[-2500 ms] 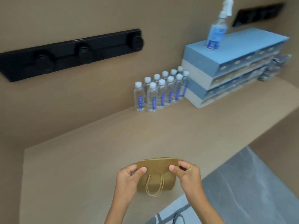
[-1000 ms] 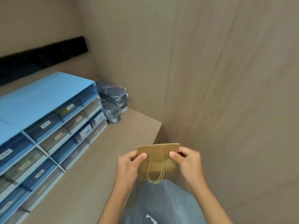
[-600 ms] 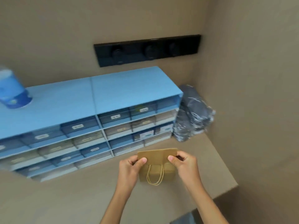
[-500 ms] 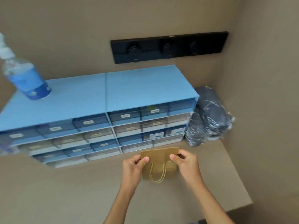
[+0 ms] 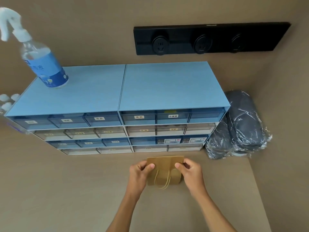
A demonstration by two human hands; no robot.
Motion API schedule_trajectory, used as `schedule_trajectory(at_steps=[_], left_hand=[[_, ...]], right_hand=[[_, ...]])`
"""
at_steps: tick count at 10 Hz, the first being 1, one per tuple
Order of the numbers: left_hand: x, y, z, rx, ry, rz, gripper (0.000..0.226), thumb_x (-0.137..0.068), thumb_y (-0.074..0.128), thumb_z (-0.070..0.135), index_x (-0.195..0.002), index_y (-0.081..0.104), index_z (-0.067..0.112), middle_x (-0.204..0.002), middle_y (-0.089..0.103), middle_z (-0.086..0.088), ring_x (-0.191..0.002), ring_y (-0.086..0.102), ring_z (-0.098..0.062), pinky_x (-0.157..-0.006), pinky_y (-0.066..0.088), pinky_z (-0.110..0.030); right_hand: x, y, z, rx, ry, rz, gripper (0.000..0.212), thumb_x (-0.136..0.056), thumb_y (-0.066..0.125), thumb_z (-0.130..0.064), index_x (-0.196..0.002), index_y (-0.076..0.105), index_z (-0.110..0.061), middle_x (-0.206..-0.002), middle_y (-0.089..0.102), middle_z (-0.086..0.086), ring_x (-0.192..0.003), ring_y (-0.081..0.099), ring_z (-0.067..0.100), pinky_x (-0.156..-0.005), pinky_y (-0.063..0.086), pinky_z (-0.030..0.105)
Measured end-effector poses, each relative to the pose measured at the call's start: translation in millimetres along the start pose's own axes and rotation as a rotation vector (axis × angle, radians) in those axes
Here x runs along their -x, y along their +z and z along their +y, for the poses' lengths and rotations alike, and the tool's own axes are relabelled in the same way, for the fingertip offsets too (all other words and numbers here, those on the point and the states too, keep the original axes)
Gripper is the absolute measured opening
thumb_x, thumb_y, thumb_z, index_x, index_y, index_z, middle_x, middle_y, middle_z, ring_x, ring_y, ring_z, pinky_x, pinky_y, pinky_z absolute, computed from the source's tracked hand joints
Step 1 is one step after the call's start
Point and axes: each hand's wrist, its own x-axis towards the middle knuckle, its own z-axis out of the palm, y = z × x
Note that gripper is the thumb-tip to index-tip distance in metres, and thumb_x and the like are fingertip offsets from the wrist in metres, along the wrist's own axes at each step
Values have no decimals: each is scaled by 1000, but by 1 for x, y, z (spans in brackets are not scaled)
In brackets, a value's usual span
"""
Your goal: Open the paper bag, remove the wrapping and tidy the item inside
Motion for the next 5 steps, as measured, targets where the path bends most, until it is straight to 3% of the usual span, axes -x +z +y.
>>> schedule_trajectory(at_steps=[2,3,4,5], left_hand=[[0,-2,2,2,22,-22,15,-90,64,3,-94,78,6,-84,80,-9,-77,69,-16,-69,55,-23],[2,-4,3,-5,38,-51,18,-89,67,6,-99,77,17,-95,81,-3,-90,73,-18,-75,58,-25],[7,-8,10,-64,31,-68,41,-85,73,18,-125,64,21,-122,71,6,-117,63,-18,-99,52,-36],[15,-13,23,-128,114,26,69,-80,72,44,-142,44,35,-146,50,10,-134,45,-9,-111,39,-37]], right_hand=[[2,0,-2,-36,-33,-19,26,-84,72,-6,-91,77,-30,-89,80,-5,-81,73,12,-71,54,18],[4,-1,-4,-39,-57,-51,35,-83,72,-5,-103,73,-34,-104,77,-6,-101,70,13,-87,53,27],[8,-4,-14,56,-53,-49,51,-84,73,-9,-128,59,-31,-129,64,-7,-124,56,11,-106,42,36],[15,-6,-36,173,-162,41,59,-87,70,-26,-138,44,-40,-144,44,-21,-135,36,-2,-111,31,30]])
